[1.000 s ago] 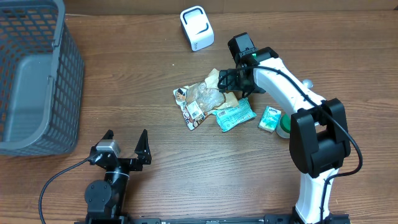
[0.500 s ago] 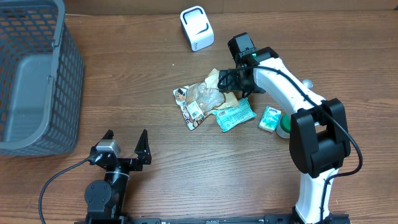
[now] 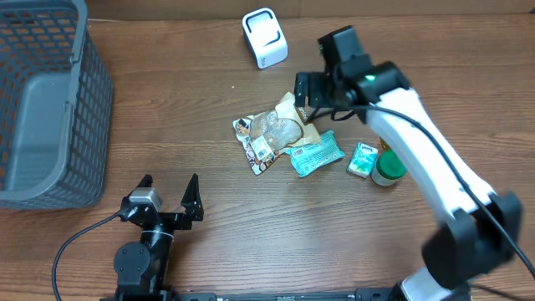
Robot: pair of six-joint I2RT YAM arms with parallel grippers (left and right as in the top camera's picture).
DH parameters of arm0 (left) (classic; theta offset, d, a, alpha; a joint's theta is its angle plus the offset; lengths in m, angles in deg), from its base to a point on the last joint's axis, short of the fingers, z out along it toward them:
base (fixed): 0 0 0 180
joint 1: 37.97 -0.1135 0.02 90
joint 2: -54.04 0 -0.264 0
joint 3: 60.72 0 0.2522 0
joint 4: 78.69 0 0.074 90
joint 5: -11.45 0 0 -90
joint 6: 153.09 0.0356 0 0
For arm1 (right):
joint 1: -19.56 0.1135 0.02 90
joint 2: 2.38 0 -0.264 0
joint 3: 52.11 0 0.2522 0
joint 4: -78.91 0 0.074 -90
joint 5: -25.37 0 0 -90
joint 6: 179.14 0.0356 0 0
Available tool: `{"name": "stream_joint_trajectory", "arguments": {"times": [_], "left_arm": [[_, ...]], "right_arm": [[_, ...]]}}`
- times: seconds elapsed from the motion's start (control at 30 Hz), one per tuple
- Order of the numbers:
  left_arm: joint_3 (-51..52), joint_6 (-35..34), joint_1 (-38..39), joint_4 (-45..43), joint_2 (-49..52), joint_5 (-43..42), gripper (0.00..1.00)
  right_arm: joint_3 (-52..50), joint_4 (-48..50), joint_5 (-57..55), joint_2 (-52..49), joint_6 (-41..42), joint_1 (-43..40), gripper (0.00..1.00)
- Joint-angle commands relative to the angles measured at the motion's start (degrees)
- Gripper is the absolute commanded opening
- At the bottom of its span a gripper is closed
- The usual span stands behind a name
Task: Scan the item barcode
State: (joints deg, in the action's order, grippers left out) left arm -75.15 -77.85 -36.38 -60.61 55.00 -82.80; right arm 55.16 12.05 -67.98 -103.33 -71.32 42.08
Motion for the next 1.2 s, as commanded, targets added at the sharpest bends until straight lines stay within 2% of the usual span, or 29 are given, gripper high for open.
{"name": "stream_joint_trajectory", "arguments": {"times": [0.0, 0.63, 0.83, 0.97, 1.17], "left_arm": [[0.4, 1.1, 0.3, -0.1, -0.7, 0.4, 1.00], [0.4, 1.0, 0.3, -0.1, -0.7, 0.4, 1.00], [0.4, 1.0, 0.3, -0.1, -0.7, 0.4, 1.00], [0.4, 1.0, 0.3, -0.1, -0.7, 0.4, 1.00], [0.4, 1.0, 0.3, -0.1, -0.7, 0.4, 1.00]], "right_arm": [[0.2, 0.3, -0.4, 8.4, 0.2, 0.0, 1.00], [0.2, -1.0, -2.3, 19.0, 0.0, -0.2, 1.00], [-0.5, -7.7, -4.6, 26.1, -3.5, -0.2, 1.00], [-4.9, -6.9, -4.7, 32.0, -4.5, -1.0, 1.00], [-20.0, -2.8, -3.9, 45.3, -4.3, -4.7, 1.00]]}}
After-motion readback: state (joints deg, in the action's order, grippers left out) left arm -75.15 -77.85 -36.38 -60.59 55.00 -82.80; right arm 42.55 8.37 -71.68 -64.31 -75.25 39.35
